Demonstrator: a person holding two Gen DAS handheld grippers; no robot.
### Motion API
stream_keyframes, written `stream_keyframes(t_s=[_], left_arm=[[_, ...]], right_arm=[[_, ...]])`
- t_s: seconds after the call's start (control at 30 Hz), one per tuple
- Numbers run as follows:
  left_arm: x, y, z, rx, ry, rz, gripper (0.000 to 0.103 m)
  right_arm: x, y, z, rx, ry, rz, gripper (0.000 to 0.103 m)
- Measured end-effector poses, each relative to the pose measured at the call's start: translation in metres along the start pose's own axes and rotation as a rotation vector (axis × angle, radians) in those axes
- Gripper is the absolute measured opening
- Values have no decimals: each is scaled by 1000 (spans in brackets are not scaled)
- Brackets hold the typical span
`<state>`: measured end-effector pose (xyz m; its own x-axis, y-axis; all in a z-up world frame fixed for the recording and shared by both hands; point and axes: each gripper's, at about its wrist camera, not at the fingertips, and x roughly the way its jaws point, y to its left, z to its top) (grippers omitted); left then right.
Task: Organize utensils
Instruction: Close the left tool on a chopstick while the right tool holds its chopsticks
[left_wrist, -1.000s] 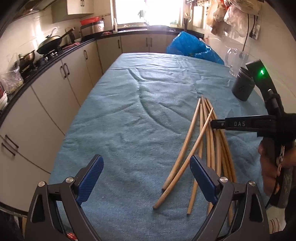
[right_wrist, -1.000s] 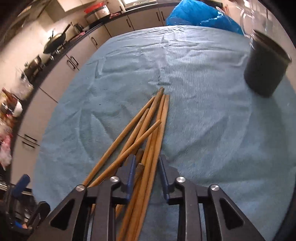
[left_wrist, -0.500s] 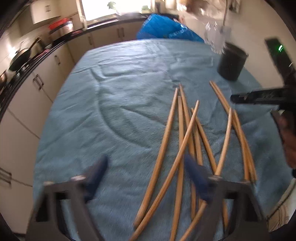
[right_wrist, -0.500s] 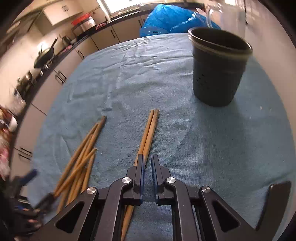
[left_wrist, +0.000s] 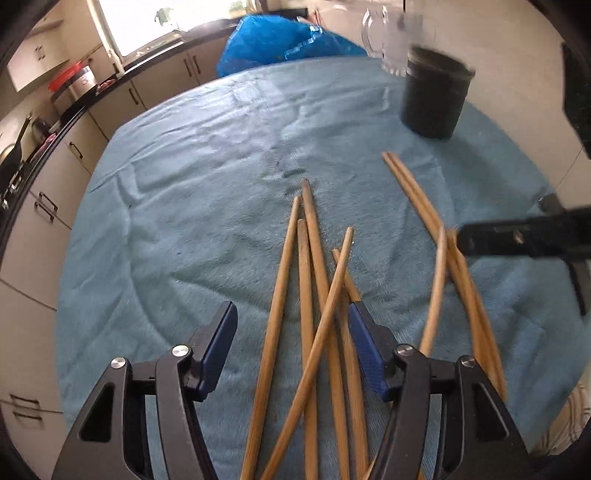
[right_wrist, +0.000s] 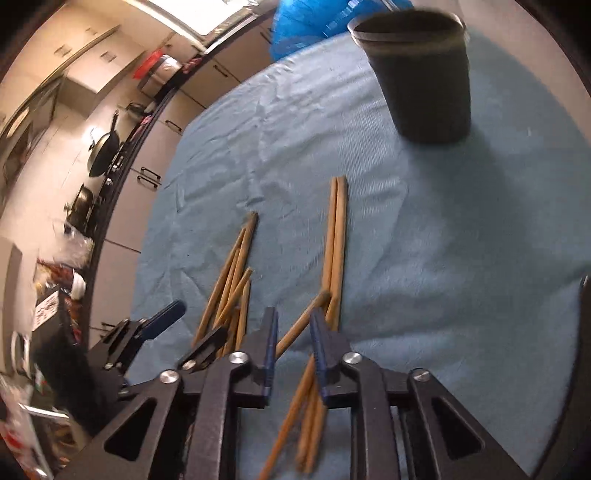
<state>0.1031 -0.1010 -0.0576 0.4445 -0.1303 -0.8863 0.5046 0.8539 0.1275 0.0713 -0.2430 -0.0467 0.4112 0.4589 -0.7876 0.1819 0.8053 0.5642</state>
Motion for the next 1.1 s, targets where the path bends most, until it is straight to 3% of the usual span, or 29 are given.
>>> stream_keyframes(t_s=[0.07, 0.13, 0.2, 0.37, 0.63, 0.93, 1.0, 1.03, 1.1], left_arm=[[6, -1, 6, -2, 12, 3, 57], [9, 5, 10, -33, 22, -1, 33], [11, 18, 11, -88, 30, -36, 28], [9, 61, 2, -231, 17, -172, 27], [11, 114, -13, -381, 0, -293, 27], [12, 132, -14, -420, 2, -303, 28], [12, 135, -14, -428, 2, -301, 33], [11, 137, -15, -433, 1, -300, 35], [10, 141, -16, -442, 0, -302, 40]], right_arm=[[5, 0, -2, 14, 14, 3, 21], [8, 1, -4, 19, 20, -4, 21], [9, 3, -6, 20, 26, 1, 22], [15, 11, -7, 2, 46, -8, 33], [38, 17, -2, 21, 106, -43, 34], [53, 39, 20, -64, 120, -183, 34], [57, 48, 22, -118, 112, -235, 26], [59, 51, 23, -138, 111, -256, 17], [62, 53, 25, -174, 102, -266, 13]])
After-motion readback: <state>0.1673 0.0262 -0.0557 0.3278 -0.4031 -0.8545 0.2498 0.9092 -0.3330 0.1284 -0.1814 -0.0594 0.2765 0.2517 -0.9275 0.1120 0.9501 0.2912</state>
